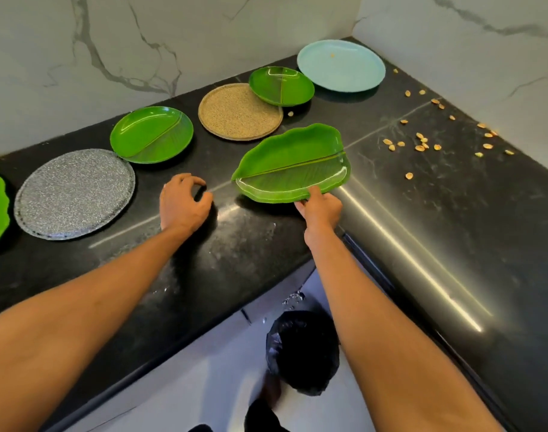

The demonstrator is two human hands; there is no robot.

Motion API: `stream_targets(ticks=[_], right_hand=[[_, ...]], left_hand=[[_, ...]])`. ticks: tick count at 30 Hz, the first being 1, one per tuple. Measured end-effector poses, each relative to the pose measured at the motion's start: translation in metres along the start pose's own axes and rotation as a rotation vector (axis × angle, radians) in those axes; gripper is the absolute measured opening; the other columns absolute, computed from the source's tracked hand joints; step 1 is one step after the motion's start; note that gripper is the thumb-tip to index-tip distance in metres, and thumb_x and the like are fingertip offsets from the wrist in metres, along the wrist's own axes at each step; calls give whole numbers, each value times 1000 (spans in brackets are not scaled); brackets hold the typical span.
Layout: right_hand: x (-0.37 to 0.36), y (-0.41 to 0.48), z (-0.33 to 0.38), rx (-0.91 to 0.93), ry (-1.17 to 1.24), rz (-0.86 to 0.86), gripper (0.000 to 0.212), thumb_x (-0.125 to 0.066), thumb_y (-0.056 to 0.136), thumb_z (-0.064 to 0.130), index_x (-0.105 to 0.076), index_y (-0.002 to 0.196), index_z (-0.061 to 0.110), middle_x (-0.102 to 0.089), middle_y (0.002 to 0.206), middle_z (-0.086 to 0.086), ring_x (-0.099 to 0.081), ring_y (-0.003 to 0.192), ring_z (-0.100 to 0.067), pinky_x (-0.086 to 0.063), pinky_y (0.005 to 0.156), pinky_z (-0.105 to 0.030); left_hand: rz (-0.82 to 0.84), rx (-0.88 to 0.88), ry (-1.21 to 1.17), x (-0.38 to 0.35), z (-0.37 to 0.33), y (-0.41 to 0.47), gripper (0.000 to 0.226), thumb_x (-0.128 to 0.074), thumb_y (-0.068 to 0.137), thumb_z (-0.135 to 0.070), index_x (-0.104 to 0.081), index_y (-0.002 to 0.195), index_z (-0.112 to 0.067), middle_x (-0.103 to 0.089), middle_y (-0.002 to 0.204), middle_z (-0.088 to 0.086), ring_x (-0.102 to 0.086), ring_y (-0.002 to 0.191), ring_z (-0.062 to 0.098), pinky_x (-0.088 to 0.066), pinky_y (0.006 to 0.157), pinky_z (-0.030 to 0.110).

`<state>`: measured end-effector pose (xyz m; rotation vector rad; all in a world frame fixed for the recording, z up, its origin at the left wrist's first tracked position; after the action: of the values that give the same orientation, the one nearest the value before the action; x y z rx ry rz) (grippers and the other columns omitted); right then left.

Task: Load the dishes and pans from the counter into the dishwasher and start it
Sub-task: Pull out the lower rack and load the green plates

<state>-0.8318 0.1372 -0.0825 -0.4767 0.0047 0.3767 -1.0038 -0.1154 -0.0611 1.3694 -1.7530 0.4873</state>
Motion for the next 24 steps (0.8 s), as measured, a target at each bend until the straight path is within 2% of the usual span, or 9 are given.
stream_targets(ticks=[3, 5, 10, 13, 15, 17, 19, 21, 24], right_hand=[[37, -32, -14, -26, 158, -13, 26, -60, 91, 3, -52, 67, 4, -56, 67, -12, -59, 69, -21, -58, 57, -29], [70, -58, -28, -22, 189, -52, 28, -60, 91, 4, -50, 65, 7, -53, 63, -10, -55, 64, -19, -55, 54, -29], [151, -137, -48, 82, 136, -203, 32, -59, 93, 8, -48, 64, 11, -50, 58, -8, -48, 52, -19, -45, 41, -21], [193, -187, -61, 148, -25, -307, 35, -60, 94, 22, -50, 61, 18, -54, 59, -4, -52, 56, -18, -50, 50, -30], [224, -223, -68, 193, -174, -389, 39, -60, 95, 27, -48, 60, 17, -53, 60, 2, -49, 62, -18, -41, 61, -33], [257, -259, -77, 232, -279, -434, 36, -57, 98, 22, -47, 65, 17, -52, 63, 7, -47, 61, -13, -32, 61, -30], [283, -287, -95, 247, -340, -437, 31, -56, 99, 20, -48, 69, 18, -51, 64, 8, -45, 61, -12, -30, 60, -30], [318, -314, -117, 243, -414, -468, 34, -57, 98, 20, -44, 67, 18, -47, 61, 7, -42, 60, -15, -31, 60, -32], [373, -347, -162, 140, -500, -522, 32, -58, 96, 25, -45, 68, 21, -49, 63, 5, -49, 65, -22, -40, 65, -37]], left_hand=[[-26, -3, -165, 7, -2, -27, 18, -60, 82, -22, -71, 94, -16, -68, 101, 4, -60, 100, 21, -40, 88, 26], [1, -32, -212, 11, -9, -57, 13, -62, 84, -16, -72, 93, -16, -69, 97, 3, -61, 95, 18, -39, 83, 22], [155, -246, -312, 13, -22, -154, 10, -62, 82, -21, -70, 88, -22, -70, 90, -4, -62, 87, 17, -47, 82, 32], [228, -427, -279, 21, -30, -207, 12, -62, 80, -19, -71, 87, -17, -70, 87, -1, -60, 84, 18, -45, 79, 33], [249, -504, -276, 30, -33, -237, 12, -61, 78, -18, -72, 85, -16, -71, 85, -1, -63, 81, 20, -47, 78, 36], [254, -578, -265, 32, -36, -270, 12, -61, 78, -19, -72, 83, -16, -72, 83, -1, -64, 79, 19, -48, 76, 37], [299, -560, -263, 23, -30, -299, 13, -61, 78, -18, -72, 84, -14, -73, 84, 1, -64, 81, 21, -46, 77, 34], [415, -444, -306, 7, -19, -339, 17, -60, 79, -18, -72, 88, -12, -73, 88, 4, -65, 84, 24, -43, 79, 29], [601, -317, -333, -24, -1, -403, 13, -62, 80, -18, -72, 87, -14, -72, 89, 1, -66, 84, 22, -43, 77, 25]])
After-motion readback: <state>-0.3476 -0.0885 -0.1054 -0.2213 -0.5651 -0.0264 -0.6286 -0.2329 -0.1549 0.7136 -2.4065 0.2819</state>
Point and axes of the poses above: each hand's wrist, its own y-axis towards the middle knuckle, its own x-axis out of the back of the hand, z = x × y, the point moved 6 cm from there along y, towards the middle knuckle
